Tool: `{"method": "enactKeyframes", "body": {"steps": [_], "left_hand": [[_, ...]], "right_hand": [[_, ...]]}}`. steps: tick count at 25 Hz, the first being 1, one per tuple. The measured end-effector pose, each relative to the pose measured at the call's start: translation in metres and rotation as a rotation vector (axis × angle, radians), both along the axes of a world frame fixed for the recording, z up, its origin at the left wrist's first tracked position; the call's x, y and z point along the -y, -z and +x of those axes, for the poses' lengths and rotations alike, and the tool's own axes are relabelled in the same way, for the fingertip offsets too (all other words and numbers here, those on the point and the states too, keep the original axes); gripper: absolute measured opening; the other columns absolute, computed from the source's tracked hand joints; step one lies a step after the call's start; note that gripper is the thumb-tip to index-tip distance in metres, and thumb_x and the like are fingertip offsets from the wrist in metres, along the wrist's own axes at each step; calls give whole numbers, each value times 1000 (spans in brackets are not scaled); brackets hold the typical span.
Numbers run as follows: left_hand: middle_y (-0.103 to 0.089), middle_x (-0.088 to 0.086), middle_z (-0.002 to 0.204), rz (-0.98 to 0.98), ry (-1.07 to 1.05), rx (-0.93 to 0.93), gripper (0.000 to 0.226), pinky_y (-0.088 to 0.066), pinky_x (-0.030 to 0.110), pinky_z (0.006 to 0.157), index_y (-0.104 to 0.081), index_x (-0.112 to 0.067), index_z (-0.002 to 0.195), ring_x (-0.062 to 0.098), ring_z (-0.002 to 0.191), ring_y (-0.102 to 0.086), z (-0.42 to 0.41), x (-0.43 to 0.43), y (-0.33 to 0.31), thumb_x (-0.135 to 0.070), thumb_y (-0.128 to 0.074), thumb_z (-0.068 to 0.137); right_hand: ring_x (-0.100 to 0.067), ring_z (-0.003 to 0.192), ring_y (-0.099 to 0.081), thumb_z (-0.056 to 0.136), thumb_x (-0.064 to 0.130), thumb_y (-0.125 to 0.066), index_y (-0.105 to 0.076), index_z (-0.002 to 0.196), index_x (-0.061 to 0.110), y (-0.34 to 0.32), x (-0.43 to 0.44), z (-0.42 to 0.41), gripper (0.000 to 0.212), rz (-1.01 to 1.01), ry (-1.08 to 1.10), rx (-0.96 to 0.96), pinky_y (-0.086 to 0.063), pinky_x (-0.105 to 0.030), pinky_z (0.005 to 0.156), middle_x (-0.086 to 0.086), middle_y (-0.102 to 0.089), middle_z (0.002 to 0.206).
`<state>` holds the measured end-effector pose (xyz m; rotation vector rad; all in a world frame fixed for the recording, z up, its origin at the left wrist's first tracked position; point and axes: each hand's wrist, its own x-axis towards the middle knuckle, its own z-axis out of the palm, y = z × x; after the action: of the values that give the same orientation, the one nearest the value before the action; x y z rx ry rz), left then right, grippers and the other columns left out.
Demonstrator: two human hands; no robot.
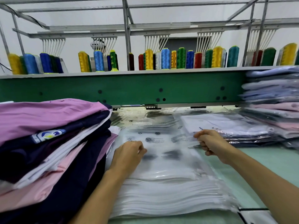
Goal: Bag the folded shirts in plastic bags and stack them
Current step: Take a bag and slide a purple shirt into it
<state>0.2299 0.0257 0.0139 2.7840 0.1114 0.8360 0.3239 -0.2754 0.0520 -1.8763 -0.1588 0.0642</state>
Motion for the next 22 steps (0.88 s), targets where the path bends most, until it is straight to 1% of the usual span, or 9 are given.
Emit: {"method": "enactKeyframes", "body": {"steps": [4, 6, 8, 10, 12, 14, 17, 19, 22], "left_hand": [[-57, -12, 69, -3, 23, 51, 48, -38, 29, 56, -49, -23, 74, 12, 73, -54, 1, -2, 4, -67, -68, 79], [-55, -11, 67, 15, 26, 74, 54, -33, 28, 52, -47, -22, 72, 13, 71, -54, 1, 0, 5, -73, -57, 83], [-55, -13, 68, 8, 18, 112, 44, -34, 30, 53, -52, -24, 74, 14, 77, -58, 2, 4, 6, -65, -53, 90], [-61, -13, 72, -48, 26, 151, 33, -45, 32, 59, -57, -26, 78, 14, 79, -63, 1, 8, 4, -55, -56, 94], [-67, -10, 73, -89, 37, 202, 23, -52, 38, 62, -58, -27, 84, 17, 75, -65, 0, 9, 2, -46, -57, 96], [-67, -6, 69, -95, 40, 264, 13, -52, 41, 59, -56, -28, 89, 22, 70, -66, -1, 10, -1, -37, -57, 99], [-69, -2, 69, -118, 98, 351, 3, -52, 43, 57, -52, -26, 101, 25, 65, -67, -3, 12, -5, -27, -55, 101], [-66, -2, 66, -108, 131, 420, 9, -50, 44, 51, -49, -25, 102, 25, 58, -63, -6, 14, -7, -19, -56, 100], [-65, -2, 72, -56, 124, 489, 21, -49, 42, 47, -55, -21, 96, 28, 57, -59, -9, 17, -13, 0, -60, 93]], "right_hand": [[-19, 67, -53, 96, 14, -57, -69, 91, 16, 6, -7, -6, 12, -345, -145, 168, -44, -27, 50, -5, -60, 82], [-23, 87, -58, 95, 33, -64, -68, 88, 23, 9, -12, -7, 13, -535, -191, 237, -47, -32, 70, -3, -61, 94], [-18, 110, -42, 91, 58, -60, -65, 87, 32, 12, -16, -8, 27, -751, -188, 308, -42, -38, 93, 0, -50, 110], [-11, 118, -36, 86, 73, -55, -63, 90, 37, 11, -20, -11, 37, -795, -191, 409, -38, -40, 103, 8, -46, 117], [-4, 113, -51, 83, 75, -56, -60, 98, 38, 7, -25, -17, 40, -661, -240, 528, -46, -34, 97, 19, -56, 111], [2, 104, -60, 85, 67, -61, -53, 103, 38, 3, -31, -24, 35, -546, -279, 648, -53, -28, 89, 24, -62, 105], [3, 95, -63, 96, 33, -68, -52, 104, 39, 0, -40, -32, 18, -548, -287, 891, -58, -33, 82, 23, -64, 103], [-2, 99, -64, 97, 6, -60, -60, 109, 39, -2, -43, -33, 36, -660, -282, 1024, -60, -38, 79, 20, -67, 113], [-11, 127, -53, 87, -15, -52, -61, 133, 36, -1, -47, -28, 69, -840, -254, 1094, -58, -35, 88, 12, -57, 143]]}}
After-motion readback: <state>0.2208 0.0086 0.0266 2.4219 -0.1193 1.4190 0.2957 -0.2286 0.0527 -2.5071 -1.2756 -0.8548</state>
